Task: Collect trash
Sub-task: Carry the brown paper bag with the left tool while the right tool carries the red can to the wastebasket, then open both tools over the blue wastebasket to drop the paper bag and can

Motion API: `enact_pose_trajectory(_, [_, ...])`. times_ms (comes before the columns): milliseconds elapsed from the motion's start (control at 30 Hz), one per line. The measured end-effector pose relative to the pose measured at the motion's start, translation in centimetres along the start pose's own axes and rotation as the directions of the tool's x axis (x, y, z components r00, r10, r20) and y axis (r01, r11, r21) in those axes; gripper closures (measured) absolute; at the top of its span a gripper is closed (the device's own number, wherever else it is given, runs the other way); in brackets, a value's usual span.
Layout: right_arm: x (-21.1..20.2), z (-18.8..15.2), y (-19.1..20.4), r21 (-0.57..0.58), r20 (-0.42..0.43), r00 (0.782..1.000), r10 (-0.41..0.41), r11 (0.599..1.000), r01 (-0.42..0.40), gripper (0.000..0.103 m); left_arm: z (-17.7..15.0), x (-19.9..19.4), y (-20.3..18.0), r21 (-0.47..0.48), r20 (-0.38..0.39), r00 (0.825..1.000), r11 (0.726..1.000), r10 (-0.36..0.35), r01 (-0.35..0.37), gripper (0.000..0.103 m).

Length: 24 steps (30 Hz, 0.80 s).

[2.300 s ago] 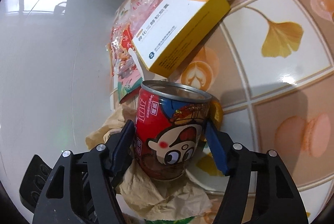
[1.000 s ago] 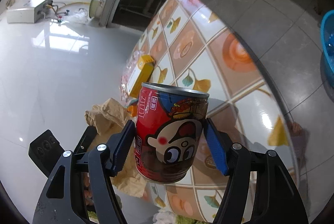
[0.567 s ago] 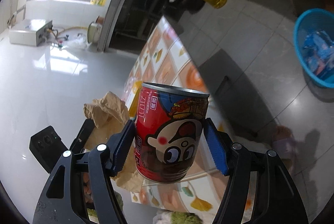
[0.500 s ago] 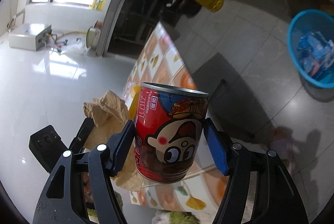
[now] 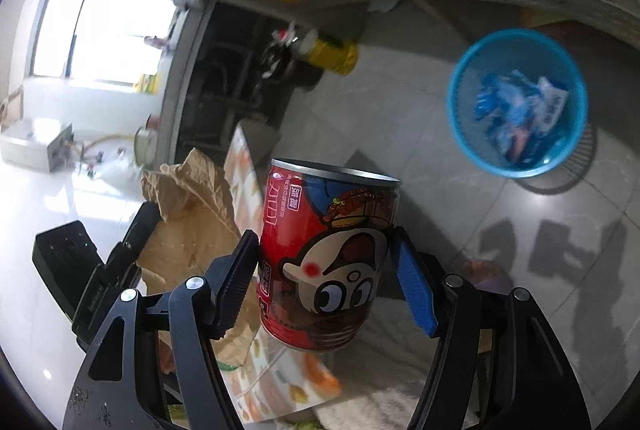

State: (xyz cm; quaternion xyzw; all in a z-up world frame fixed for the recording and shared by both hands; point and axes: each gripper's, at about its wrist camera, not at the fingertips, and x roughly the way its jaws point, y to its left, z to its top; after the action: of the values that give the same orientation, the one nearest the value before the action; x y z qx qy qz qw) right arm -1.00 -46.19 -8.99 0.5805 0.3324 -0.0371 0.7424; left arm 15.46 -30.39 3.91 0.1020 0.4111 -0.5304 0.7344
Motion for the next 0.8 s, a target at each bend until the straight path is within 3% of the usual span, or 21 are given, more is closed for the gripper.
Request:
enact_pose_trajectory(200, [-1.3, 1.1, -3.5, 0.073, 0.053, 0.997, -0.050, 0.996, 0.046, 0.040, 1.8, 7.2, -1.4, -0.004, -0.117, 0.992, 0.999, -0.039, 0.039, 0.099])
enact_pose_trajectory(400, [-1.5, 2.7, -6.2, 0.107, 0.069, 0.988, -0.135, 0.986, 0.128, 0.040, 3.0, 14.9, -1.2, -0.057, -0.241, 0.968, 0.997, -0.071, 0.059, 0.099])
enact_pose_trajectory(667, [1.4, 6.0, -8.7, 0.127, 0.056, 0.970, -0.238, 0.965, 0.230, 0.040, 3.7, 24.8, -1.1, -0.059, -0.375, 0.926, 0.998, -0.049, 0.029, 0.098])
enact_pose_trajectory(800, [3.8, 7.9, -9.6, 0.130, 0.031, 0.962, -0.272, 0.955, 0.266, 0.040, 4.1, 28.0, -0.8, -0.031, -0.399, 0.917, 1.000, -0.018, 0.006, 0.098])
